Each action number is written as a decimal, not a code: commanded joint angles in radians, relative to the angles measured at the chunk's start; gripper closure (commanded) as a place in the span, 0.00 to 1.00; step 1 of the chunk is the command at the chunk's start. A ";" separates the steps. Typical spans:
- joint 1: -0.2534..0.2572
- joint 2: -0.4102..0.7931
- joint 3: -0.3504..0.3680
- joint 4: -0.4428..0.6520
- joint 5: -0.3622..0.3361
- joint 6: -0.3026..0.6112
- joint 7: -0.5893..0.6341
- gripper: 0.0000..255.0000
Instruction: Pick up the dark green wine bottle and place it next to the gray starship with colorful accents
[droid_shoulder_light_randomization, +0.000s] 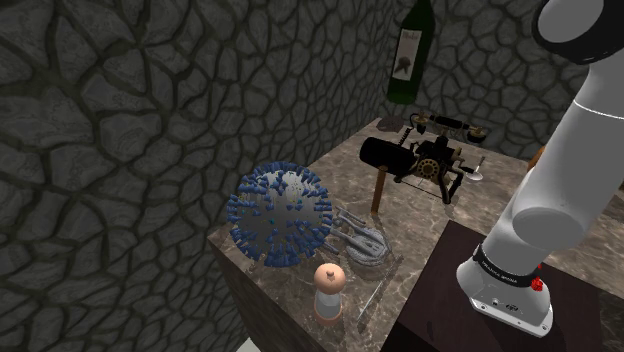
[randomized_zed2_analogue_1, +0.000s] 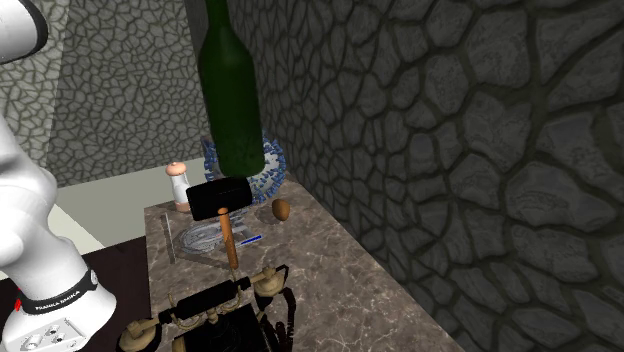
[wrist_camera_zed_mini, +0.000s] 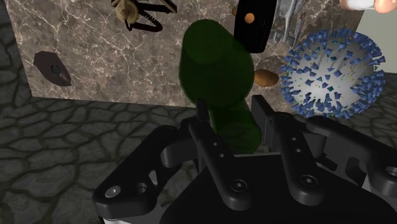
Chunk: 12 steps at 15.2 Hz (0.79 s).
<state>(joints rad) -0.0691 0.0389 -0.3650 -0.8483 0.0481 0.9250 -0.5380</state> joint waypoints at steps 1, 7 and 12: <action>0.022 -0.063 0.016 -0.091 -0.030 0.031 0.020 1.00; 0.043 -0.193 0.052 -0.353 -0.078 0.171 0.054 1.00; 0.047 -0.267 0.068 -0.515 -0.098 0.262 0.072 1.00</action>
<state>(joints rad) -0.0221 -0.2094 -0.2991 -1.3229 -0.0452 1.1640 -0.4677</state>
